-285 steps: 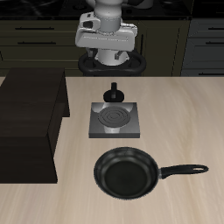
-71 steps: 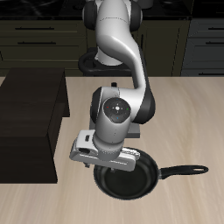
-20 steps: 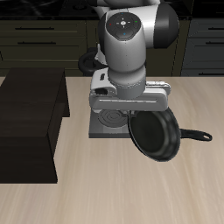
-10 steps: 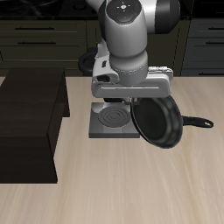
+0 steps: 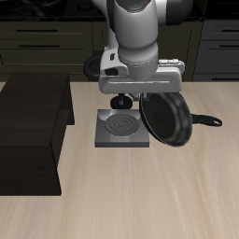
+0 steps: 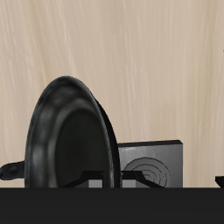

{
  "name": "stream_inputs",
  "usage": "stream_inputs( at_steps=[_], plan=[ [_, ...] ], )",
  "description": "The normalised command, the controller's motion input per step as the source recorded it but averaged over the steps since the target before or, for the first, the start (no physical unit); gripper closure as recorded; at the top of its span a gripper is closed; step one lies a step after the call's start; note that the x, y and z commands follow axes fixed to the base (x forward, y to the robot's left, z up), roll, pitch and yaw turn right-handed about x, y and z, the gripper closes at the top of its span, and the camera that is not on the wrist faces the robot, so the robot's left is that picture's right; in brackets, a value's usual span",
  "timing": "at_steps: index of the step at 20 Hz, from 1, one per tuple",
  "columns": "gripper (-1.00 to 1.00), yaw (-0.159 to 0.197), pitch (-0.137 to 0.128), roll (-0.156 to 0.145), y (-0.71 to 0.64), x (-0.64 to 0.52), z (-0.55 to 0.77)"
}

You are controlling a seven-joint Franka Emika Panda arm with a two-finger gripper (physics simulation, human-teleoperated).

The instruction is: Place the frypan on the flat stove

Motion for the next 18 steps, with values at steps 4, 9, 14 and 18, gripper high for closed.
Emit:
stream_inputs(
  at_steps=[4,9,14,18],
  plan=[
    [1.00,0.031,-0.020,-0.036,-0.14,-0.18,0.20],
    [1.00,0.032,-0.007,0.001,-0.14,-0.13,0.13],
    [1.00,0.050,-0.023,0.001,-0.09,-0.29,0.11],
    [1.00,-0.007,0.010,-0.018,-0.15,-0.20,-0.02]
  ],
)
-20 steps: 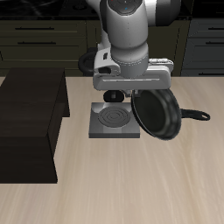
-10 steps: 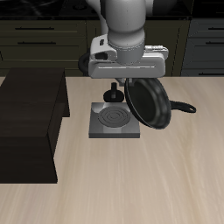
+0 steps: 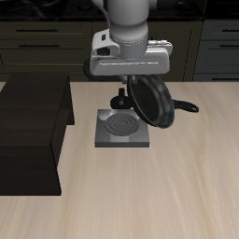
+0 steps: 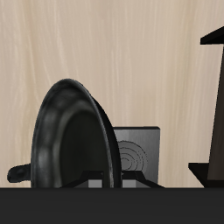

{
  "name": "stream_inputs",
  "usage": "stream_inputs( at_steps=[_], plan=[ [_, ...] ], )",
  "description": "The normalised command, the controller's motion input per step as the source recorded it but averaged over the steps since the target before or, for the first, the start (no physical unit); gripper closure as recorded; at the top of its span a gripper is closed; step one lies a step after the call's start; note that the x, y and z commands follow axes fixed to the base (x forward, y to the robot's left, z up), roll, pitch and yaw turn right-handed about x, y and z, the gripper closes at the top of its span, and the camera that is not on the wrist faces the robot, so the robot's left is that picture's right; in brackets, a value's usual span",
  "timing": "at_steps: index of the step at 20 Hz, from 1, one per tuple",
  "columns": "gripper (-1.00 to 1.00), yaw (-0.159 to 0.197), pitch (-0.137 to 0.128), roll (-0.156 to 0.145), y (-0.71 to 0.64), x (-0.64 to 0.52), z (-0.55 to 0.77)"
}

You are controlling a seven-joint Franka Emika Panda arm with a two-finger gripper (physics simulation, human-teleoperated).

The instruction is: Place the frypan on the flat stove

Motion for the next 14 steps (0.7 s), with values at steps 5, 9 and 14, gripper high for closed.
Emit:
stream_inputs(
  at_steps=[5,9,14],
  plan=[
    [1.00,-0.004,0.009,0.003,-0.07,-0.18,-0.07],
    [1.00,-0.011,-0.002,-0.015,-0.18,-0.25,-0.03],
    [1.00,-0.008,0.007,-0.026,-0.21,-0.15,-0.03]
  ],
)
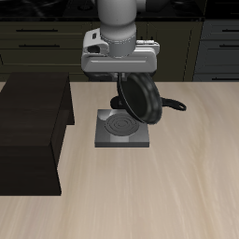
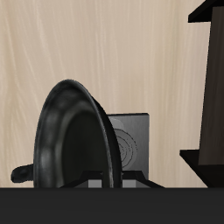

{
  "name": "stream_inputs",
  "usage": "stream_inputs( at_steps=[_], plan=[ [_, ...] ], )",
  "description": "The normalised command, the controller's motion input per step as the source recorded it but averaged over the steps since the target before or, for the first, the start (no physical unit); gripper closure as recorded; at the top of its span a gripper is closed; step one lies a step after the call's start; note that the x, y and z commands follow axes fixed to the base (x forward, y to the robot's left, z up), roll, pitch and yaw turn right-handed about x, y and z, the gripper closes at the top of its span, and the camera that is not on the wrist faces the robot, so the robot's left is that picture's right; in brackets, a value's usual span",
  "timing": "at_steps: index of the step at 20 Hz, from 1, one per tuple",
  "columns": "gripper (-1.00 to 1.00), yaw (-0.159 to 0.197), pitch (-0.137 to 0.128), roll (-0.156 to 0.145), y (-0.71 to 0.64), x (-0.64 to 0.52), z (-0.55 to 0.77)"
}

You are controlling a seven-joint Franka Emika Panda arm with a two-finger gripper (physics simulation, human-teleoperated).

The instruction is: Place the frypan on the flat stove

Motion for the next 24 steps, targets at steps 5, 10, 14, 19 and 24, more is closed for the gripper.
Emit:
stream_inputs(
  at_steps=[5,10,14,19,24],
  plan=[
    [1.00,0.000,0.004,-0.003,-0.12,-0.14,-0.04],
    [1.00,0.013,-0.003,-0.012,-0.09,-0.09,-0.01],
    [1.00,0.007,0.006,-0.004,-0.01,-0.04,-0.04],
    [1.00,-0.006,0.020,-0.019,-0.08,0.02,-0.10],
    [1.00,-0.015,0.018,-0.009,-0.08,-0.06,-0.13]
  ],
)
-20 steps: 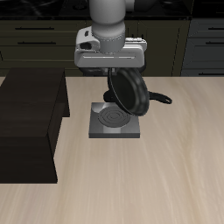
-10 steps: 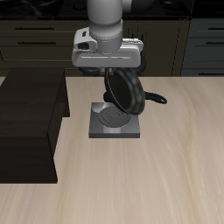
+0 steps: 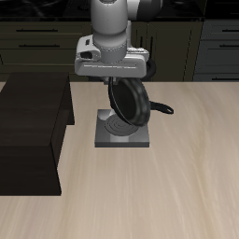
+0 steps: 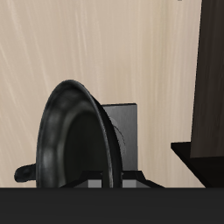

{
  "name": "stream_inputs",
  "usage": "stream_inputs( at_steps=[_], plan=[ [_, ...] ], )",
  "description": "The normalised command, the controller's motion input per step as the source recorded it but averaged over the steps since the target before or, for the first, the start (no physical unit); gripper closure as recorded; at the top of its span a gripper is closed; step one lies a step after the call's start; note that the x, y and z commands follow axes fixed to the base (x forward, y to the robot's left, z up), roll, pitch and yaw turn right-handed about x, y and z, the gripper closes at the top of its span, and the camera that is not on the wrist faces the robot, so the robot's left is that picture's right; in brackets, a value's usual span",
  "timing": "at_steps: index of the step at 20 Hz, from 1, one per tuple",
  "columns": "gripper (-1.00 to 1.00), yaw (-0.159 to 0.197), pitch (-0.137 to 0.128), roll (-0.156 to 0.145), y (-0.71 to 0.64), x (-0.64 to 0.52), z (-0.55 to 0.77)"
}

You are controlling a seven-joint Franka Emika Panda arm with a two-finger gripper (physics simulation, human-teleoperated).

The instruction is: Place the frypan on the flat stove

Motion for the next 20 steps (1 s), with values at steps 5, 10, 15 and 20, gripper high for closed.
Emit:
stream_inputs(
  at_steps=[5,10,15,20],
  plan=[
    [1.00,0.008,0.023,-0.036,-0.15,0.06,-0.18],
    [1.00,-0.036,0.073,-0.043,-0.21,0.11,-0.36],
    [1.00,-0.013,0.035,0.007,-0.04,-0.01,-0.22],
    [1.00,0.006,0.002,-0.002,0.03,-0.03,-0.04]
  ],
)
